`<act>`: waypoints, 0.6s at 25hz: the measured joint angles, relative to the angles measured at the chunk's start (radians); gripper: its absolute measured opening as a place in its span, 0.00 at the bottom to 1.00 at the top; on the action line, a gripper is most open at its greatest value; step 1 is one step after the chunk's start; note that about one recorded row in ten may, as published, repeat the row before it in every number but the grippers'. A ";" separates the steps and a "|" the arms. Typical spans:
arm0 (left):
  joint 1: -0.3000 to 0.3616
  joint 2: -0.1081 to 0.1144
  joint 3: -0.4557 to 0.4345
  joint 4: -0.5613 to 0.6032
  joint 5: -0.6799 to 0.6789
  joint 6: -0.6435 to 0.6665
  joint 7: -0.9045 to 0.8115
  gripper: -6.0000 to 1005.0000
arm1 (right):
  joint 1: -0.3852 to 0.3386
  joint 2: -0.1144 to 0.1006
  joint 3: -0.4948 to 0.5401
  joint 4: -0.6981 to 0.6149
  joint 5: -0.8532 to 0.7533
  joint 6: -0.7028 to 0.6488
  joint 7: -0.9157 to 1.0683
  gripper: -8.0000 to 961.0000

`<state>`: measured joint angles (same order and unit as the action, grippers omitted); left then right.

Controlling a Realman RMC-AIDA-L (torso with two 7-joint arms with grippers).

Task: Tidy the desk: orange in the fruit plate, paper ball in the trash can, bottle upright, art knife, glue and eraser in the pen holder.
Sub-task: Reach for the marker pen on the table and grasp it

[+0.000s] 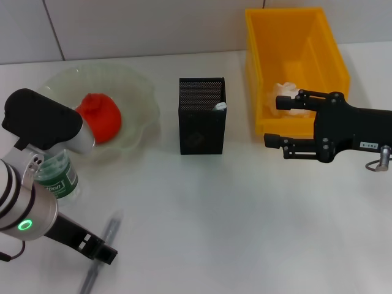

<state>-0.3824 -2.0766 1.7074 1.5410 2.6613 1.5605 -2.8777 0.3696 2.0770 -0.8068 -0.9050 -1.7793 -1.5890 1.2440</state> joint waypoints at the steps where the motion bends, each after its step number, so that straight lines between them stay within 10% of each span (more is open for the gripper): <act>1: 0.000 -0.001 0.002 0.000 0.000 0.001 0.000 0.77 | 0.001 0.000 0.000 0.000 0.000 0.000 0.000 0.80; 15: -0.010 -0.002 0.035 0.004 -0.002 0.012 -0.001 0.77 | 0.003 0.000 0.000 0.000 0.000 0.000 0.000 0.80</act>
<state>-0.3927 -2.0785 1.7420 1.5453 2.6592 1.5724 -2.8786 0.3727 2.0770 -0.8069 -0.9050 -1.7794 -1.5889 1.2441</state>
